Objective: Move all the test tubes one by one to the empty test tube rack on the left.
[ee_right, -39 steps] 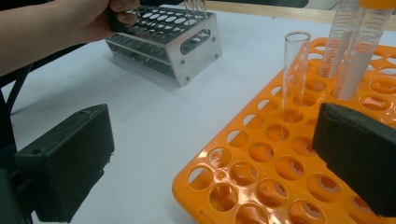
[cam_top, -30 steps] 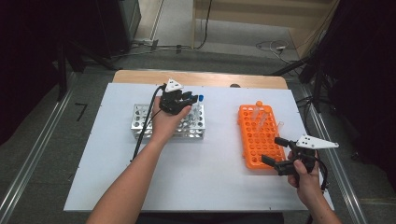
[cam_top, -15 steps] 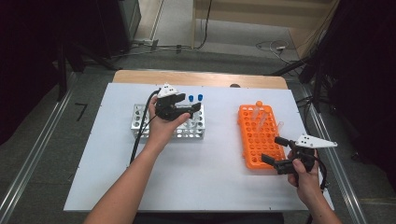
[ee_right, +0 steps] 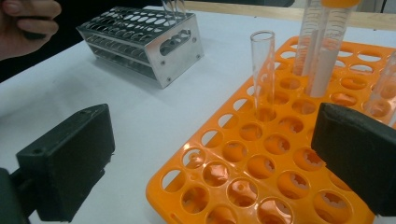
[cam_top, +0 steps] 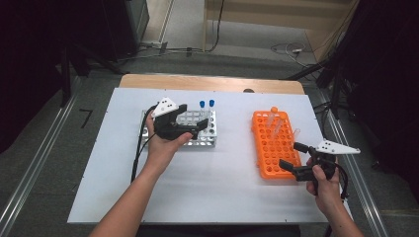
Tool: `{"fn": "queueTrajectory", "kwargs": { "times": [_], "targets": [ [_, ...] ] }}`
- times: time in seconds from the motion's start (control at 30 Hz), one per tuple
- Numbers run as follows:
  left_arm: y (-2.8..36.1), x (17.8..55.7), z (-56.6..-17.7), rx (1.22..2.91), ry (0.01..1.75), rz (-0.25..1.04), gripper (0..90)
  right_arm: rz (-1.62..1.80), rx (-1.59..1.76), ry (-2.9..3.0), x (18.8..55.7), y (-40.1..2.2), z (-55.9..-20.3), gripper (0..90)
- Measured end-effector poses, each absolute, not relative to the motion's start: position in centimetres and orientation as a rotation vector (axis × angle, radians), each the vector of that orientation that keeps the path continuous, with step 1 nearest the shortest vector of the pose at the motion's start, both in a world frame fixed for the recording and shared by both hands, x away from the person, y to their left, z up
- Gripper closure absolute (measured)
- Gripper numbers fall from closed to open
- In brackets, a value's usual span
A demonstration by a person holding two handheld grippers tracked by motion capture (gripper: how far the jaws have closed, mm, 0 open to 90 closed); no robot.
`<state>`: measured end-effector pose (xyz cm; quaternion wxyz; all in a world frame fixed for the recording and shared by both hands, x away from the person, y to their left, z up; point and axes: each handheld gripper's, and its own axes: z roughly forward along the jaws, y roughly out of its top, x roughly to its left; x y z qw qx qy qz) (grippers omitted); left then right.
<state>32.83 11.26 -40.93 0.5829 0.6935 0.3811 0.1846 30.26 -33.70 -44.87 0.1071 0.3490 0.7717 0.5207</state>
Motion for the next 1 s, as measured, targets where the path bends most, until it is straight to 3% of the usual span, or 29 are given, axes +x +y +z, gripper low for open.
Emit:
{"fn": "queueTrajectory", "kwargs": {
  "times": [0.53, 0.9, 1.0],
  "targets": [
    [13.6, 28.5, -42.7, 1.619, 0.898, 0.423, 0.0, 1.499, 1.076, 2.231, 31.7, -34.7, -45.2, 0.0],
    [14.9, 26.8, -43.6, 1.619, 0.906, 0.399, 0.0, 1.427, 1.137, 2.19, 33.6, -35.3, -46.2, 3.9],
    [15.2, 26.6, -44.0, 1.616, 0.917, 0.398, 0.0, 1.393, 1.161, 2.156, 34.1, -35.4, -46.4, 9.5]
  ]
}}
